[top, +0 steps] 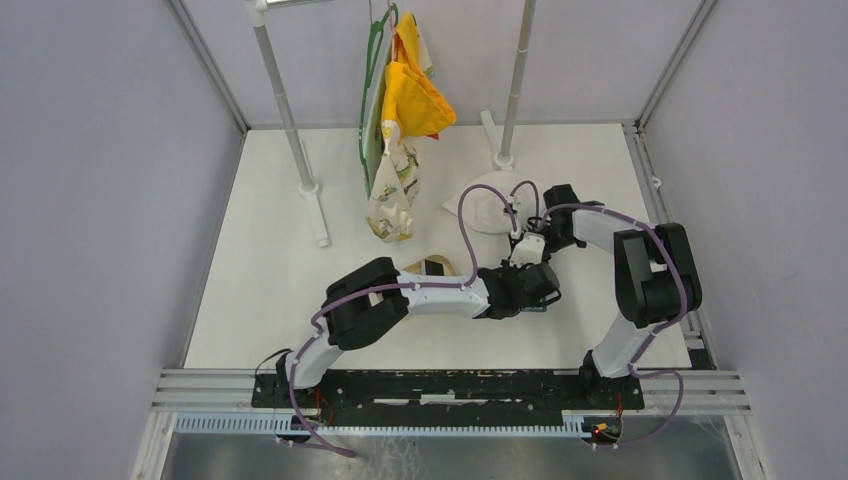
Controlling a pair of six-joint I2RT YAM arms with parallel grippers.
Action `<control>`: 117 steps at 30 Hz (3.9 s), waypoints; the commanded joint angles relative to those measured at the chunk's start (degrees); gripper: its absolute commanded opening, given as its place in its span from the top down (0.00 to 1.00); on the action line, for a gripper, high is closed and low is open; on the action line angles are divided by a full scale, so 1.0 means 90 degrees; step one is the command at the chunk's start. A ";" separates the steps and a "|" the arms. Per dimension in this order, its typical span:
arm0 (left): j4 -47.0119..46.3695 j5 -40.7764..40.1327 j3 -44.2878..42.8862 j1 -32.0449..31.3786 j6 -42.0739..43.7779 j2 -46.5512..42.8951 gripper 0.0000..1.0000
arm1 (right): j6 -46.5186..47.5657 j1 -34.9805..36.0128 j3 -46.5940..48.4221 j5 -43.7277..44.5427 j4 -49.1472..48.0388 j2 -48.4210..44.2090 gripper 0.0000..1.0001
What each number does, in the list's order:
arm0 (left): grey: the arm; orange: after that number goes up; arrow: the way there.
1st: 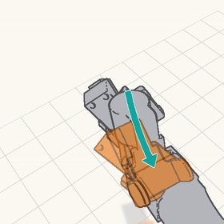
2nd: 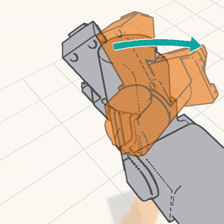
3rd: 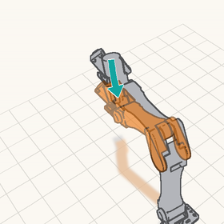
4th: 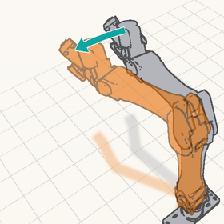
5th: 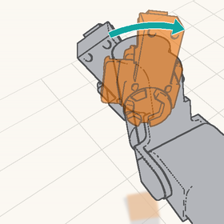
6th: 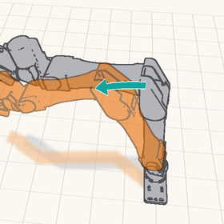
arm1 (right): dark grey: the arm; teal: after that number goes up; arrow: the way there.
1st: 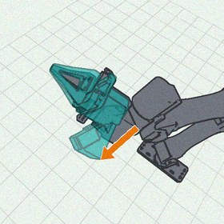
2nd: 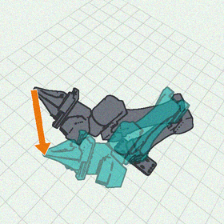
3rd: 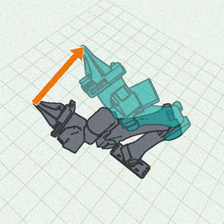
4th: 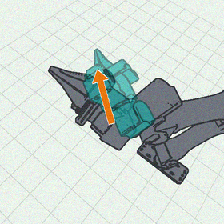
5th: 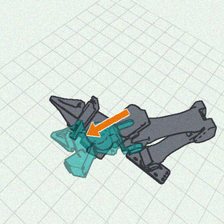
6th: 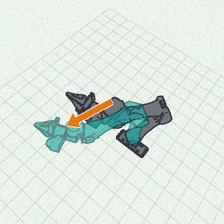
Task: Put the credit cards into the card holder
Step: Insert the credit card into the card holder.
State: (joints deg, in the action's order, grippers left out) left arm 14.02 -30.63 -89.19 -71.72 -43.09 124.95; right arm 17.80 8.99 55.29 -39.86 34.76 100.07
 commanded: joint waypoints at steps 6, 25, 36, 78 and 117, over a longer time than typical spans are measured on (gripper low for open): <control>0.0280 -0.0597 0.0177 0.0075 -0.0213 -0.0439 0.66 | 0.0314 -0.0013 0.0368 0.0599 0.0063 -0.0501 0.67; -0.0923 0.0049 0.1801 0.0123 0.0929 -0.2229 0.63 | 0.1113 -0.0164 0.0434 0.0072 -0.0127 -0.1801 0.67; -0.0253 0.0802 0.1848 0.1239 0.1084 -0.2094 0.79 | 0.3493 -0.0159 -0.0991 -0.1107 -0.0697 -0.3323 0.82; -0.0288 0.2442 0.2183 0.1259 0.0588 -0.1603 0.90 | 0.2348 0.0450 -0.0816 0.0581 -0.0651 -0.1315 0.86; -0.4333 0.3897 0.4324 0.1647 -0.0344 -0.2712 0.62 | 0.1968 0.0329 -0.1135 0.1062 -0.1022 -0.1115 0.87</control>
State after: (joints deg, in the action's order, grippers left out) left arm -20.73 2.70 -48.25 -57.08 -43.13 99.57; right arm 35.79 12.21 44.45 -31.29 25.02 88.12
